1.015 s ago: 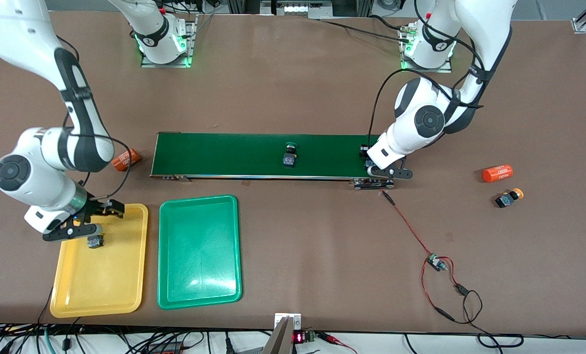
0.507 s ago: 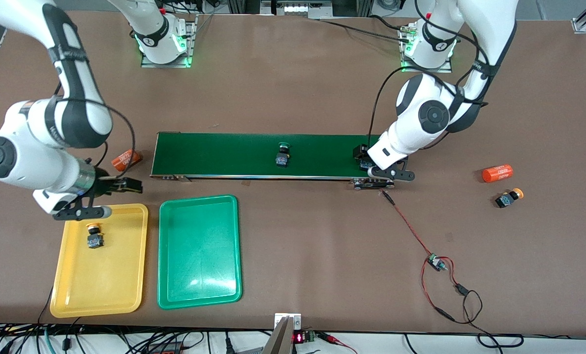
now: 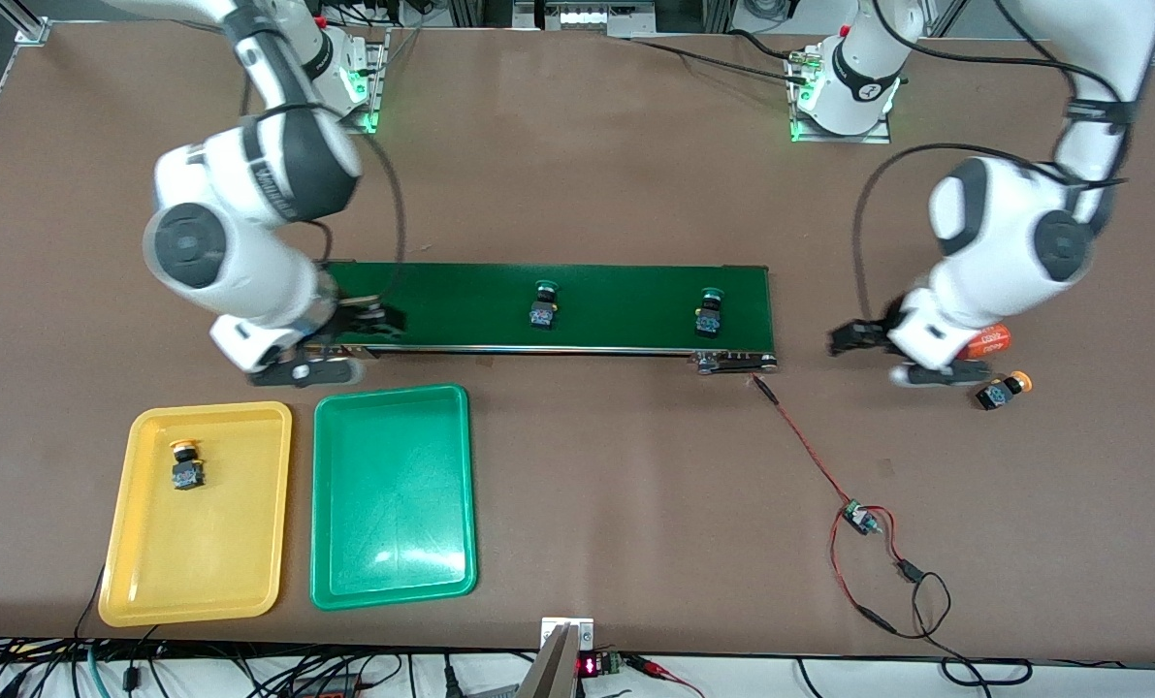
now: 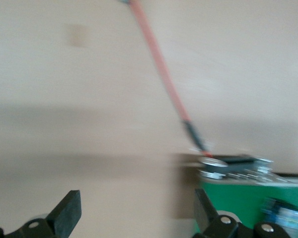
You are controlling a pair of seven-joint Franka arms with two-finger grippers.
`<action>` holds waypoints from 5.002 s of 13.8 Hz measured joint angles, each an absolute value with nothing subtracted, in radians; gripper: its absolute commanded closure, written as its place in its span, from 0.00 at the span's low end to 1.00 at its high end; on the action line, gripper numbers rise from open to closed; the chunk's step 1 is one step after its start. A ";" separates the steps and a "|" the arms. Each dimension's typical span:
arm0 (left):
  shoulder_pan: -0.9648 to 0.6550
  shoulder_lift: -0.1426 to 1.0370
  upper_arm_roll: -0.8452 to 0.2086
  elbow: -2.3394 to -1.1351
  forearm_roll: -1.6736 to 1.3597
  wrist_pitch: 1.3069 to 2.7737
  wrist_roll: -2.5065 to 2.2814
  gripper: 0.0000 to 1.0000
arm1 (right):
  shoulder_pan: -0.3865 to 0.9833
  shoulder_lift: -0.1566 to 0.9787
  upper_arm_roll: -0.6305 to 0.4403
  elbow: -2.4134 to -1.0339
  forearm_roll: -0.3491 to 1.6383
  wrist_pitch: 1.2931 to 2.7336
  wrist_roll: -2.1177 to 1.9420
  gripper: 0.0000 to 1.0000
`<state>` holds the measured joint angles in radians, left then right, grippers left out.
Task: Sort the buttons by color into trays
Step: 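Reach the right gripper to the belt while the left gripper returns, then grasp the belt button with the right gripper while the left grasps the battery, then lift the button with the right gripper while the left carries the battery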
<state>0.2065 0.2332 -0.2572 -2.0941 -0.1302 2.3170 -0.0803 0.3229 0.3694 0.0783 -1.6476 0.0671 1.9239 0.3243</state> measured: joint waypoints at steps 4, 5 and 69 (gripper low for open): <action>0.344 0.258 -0.255 -2.096 0.006 2.316 0.018 0.00 | 0.422 0.419 0.065 -1.647 0.084 1.936 0.439 0.00; 0.364 0.269 -0.255 -2.096 0.008 2.316 0.030 0.00 | 0.441 0.431 0.062 -1.647 0.087 1.942 0.463 0.00; 0.203 0.276 -0.690 -2.093 0.262 2.270 1.329 1.00 | 0.447 0.217 -0.003 -2.360 -0.061 2.714 0.415 0.19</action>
